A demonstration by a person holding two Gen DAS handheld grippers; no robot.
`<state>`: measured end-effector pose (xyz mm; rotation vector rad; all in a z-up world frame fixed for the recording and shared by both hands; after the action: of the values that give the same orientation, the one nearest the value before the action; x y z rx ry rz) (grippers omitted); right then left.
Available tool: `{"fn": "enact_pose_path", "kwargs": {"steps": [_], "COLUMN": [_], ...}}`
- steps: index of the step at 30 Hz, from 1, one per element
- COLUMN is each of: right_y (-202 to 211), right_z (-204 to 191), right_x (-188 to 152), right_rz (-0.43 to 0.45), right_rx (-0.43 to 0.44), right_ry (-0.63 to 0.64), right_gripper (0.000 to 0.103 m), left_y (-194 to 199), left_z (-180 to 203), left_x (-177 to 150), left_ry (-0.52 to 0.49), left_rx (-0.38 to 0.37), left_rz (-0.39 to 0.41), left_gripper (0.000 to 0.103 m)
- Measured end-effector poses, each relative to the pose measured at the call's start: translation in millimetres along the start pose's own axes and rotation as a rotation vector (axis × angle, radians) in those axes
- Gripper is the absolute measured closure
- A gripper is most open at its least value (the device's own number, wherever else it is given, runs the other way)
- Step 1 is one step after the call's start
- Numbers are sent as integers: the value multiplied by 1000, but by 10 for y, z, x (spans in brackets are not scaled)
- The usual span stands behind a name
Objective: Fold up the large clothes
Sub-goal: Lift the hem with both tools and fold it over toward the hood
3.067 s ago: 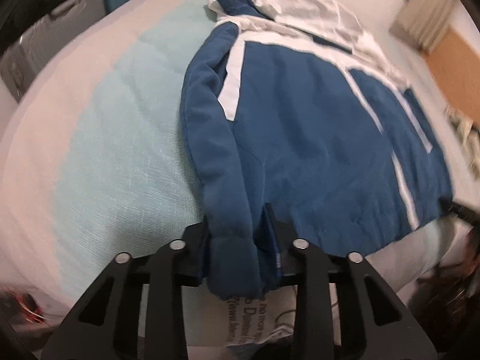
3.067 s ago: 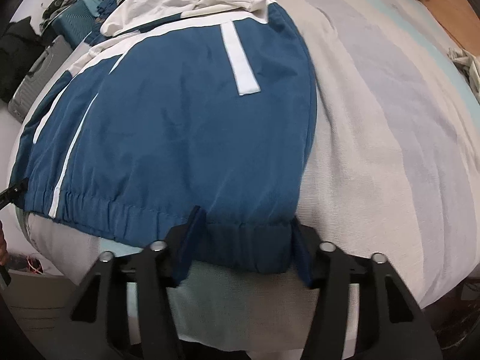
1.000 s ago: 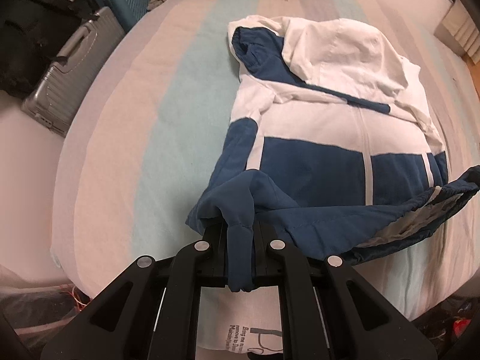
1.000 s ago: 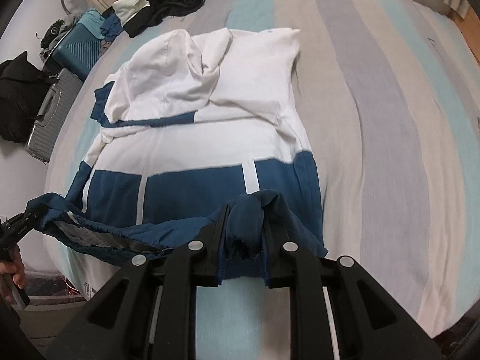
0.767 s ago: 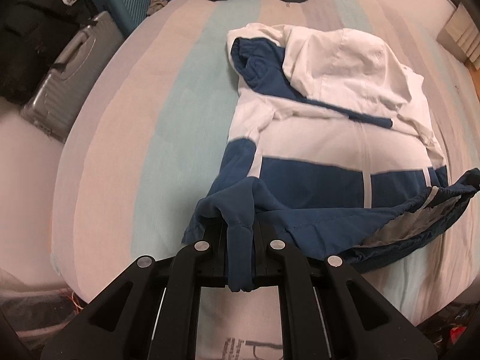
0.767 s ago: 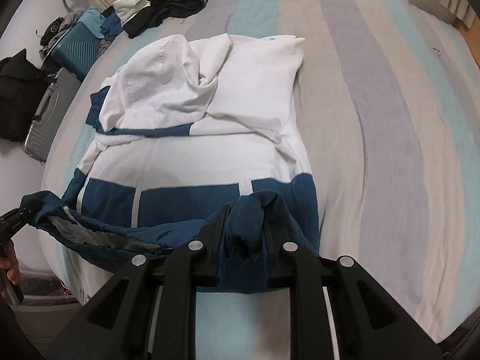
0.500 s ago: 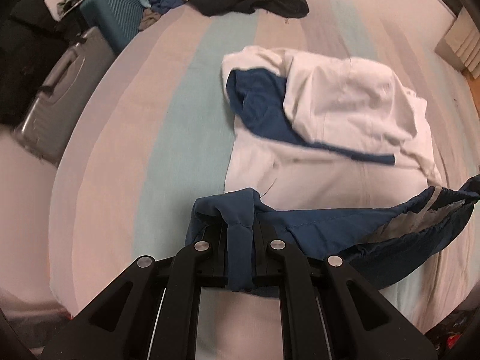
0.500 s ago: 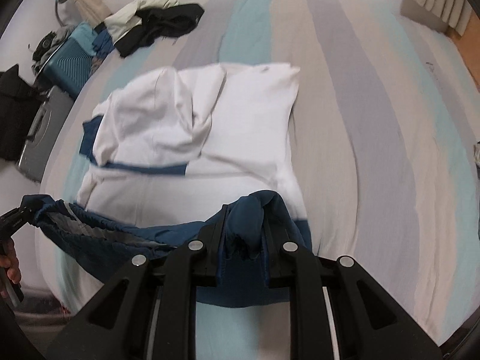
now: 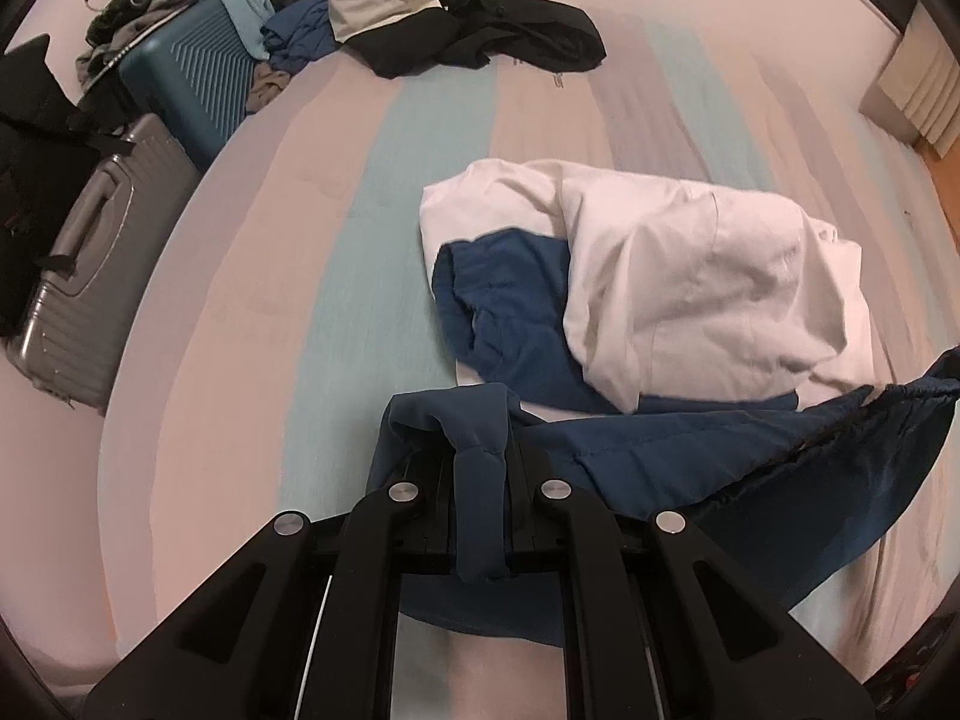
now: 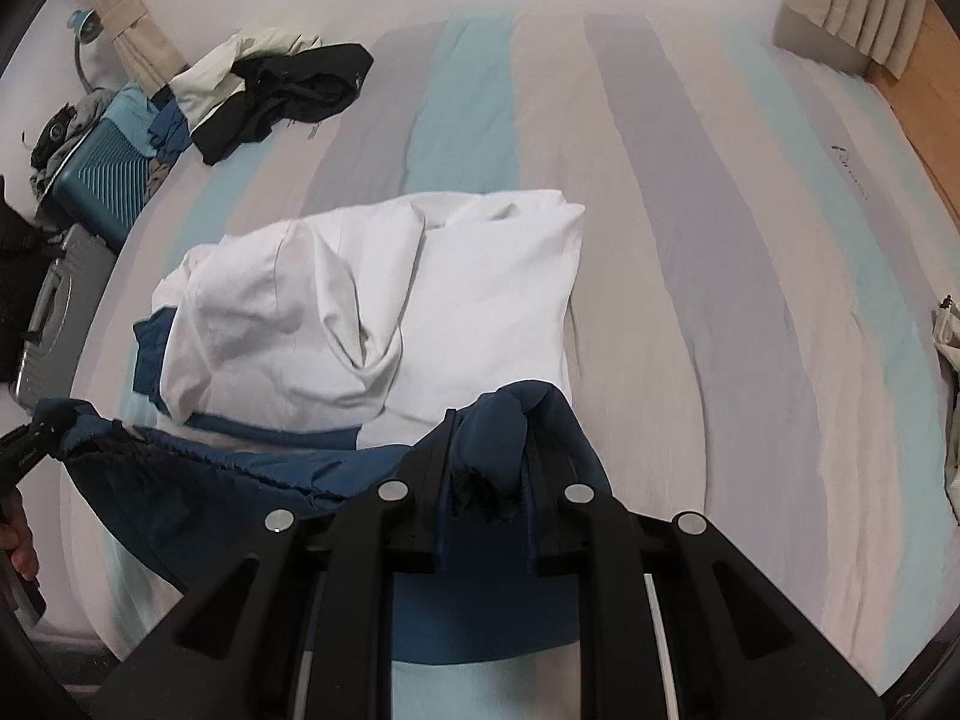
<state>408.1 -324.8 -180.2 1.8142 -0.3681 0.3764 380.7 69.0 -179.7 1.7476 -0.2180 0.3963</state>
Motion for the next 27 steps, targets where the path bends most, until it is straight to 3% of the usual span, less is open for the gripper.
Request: {"fn": "enact_pose_path", "kwargs": {"steps": [14,21,27], "right_y": [-144,-273,-316], "right_z": [-20,-33,-26], "right_x": [540,726,960], "right_rz": [69,67,123], "right_rx": [-34,-51,-60], "right_ry": [-22,-17,-19], "right_gripper": [88,88,88], "left_y": [-182,-326,-346], "left_z": [16,69,160], "left_x": [641,828,1126], "left_ry": [46,-14,-75], "left_rx": [-13,23,58], "left_rz": [60,60,163], "left_gripper": [95,95,95]}}
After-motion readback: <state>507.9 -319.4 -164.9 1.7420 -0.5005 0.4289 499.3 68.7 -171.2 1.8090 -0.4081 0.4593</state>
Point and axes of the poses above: each gripper's, at about its wrist camera, not at the fingertips, and y roughly against the way its jaws point, z to its right, x to its top, the point moved 9 cm from there along -y, roughly the way its jaws point, and after that the axes turned 8 degrees about x, right-handed, at the moved point
